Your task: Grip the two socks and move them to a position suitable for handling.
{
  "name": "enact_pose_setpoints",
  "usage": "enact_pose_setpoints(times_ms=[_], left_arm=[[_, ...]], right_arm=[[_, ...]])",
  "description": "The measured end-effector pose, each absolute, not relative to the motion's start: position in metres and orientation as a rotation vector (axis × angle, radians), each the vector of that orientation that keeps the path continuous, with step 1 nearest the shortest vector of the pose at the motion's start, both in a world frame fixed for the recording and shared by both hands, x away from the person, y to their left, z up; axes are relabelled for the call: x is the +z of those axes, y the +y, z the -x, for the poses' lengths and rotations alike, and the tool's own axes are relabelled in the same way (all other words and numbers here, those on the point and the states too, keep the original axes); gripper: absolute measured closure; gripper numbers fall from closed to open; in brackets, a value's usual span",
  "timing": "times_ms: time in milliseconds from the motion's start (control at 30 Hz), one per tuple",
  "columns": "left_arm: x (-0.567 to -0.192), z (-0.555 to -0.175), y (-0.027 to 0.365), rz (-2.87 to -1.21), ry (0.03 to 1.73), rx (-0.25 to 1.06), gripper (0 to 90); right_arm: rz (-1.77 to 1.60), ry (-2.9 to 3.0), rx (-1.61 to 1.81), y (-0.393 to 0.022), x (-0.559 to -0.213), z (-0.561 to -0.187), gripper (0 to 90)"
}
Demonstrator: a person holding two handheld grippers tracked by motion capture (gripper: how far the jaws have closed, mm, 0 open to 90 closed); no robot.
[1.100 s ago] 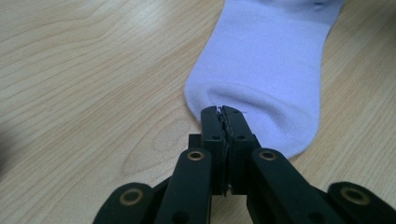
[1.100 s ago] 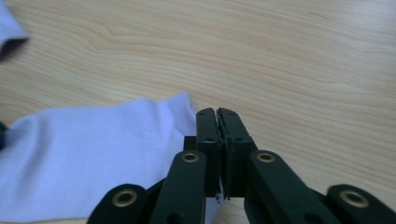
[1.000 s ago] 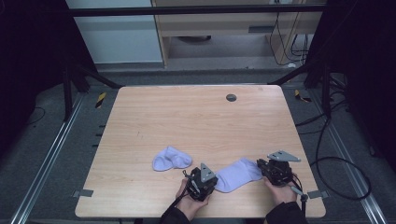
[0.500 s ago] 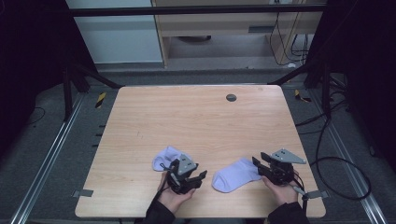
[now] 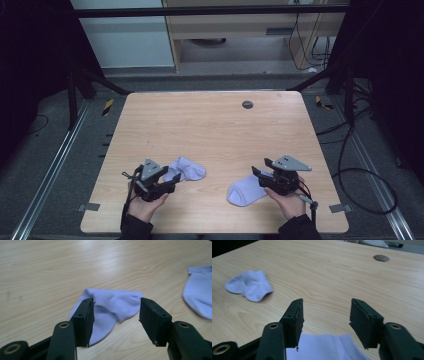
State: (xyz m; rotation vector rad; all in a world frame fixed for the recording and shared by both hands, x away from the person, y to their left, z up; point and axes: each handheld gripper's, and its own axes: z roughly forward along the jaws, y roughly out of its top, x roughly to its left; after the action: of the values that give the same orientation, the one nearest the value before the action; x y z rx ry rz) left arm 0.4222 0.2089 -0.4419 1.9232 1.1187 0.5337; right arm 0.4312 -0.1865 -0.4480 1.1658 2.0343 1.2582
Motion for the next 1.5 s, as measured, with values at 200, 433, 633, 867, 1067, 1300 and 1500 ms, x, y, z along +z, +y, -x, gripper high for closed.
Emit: enact_pose_setpoints(times_ms=[200, 433, 633, 867, 1067, 1300, 1500], left_arm=[[-0.453, -0.427, 0.237, -1.903, 1.212, 0.572, 45.9], [-0.467, -0.438, 0.245, -1.916, 1.279, 0.584, 48.4], [-0.475, -0.444, 0.246, -1.938, 1.29, 0.6, 51.0], [-0.484, -0.45, 0.239, -1.986, 1.275, 0.591, 54.2], [-0.489, -0.455, 0.236, -2.001, 1.27, 0.572, 56.5], [-0.492, -0.458, 0.235, -2.011, 1.268, 0.552, 59.6], [-0.494, -0.458, 0.232, -2.029, 1.258, 0.536, 64.5]], right_arm=[[-1.133, 2.092, 1.296, -0.157, -0.441, -0.436, 48.7], [-1.07, 2.163, 1.304, -0.116, -0.439, -0.442, 51.9], [-1.03, 2.215, 1.304, -0.083, -0.439, -0.448, 53.2], [-1.015, 2.271, 1.289, -0.05, -0.449, -0.457, 54.6], [-1.008, 2.305, 1.254, -0.029, -0.458, -0.462, 56.7], [-0.997, 2.339, 1.223, -0.008, -0.468, -0.468, 58.6], [-0.993, 2.385, 1.185, 0.009, -0.48, -0.47, 61.6]])
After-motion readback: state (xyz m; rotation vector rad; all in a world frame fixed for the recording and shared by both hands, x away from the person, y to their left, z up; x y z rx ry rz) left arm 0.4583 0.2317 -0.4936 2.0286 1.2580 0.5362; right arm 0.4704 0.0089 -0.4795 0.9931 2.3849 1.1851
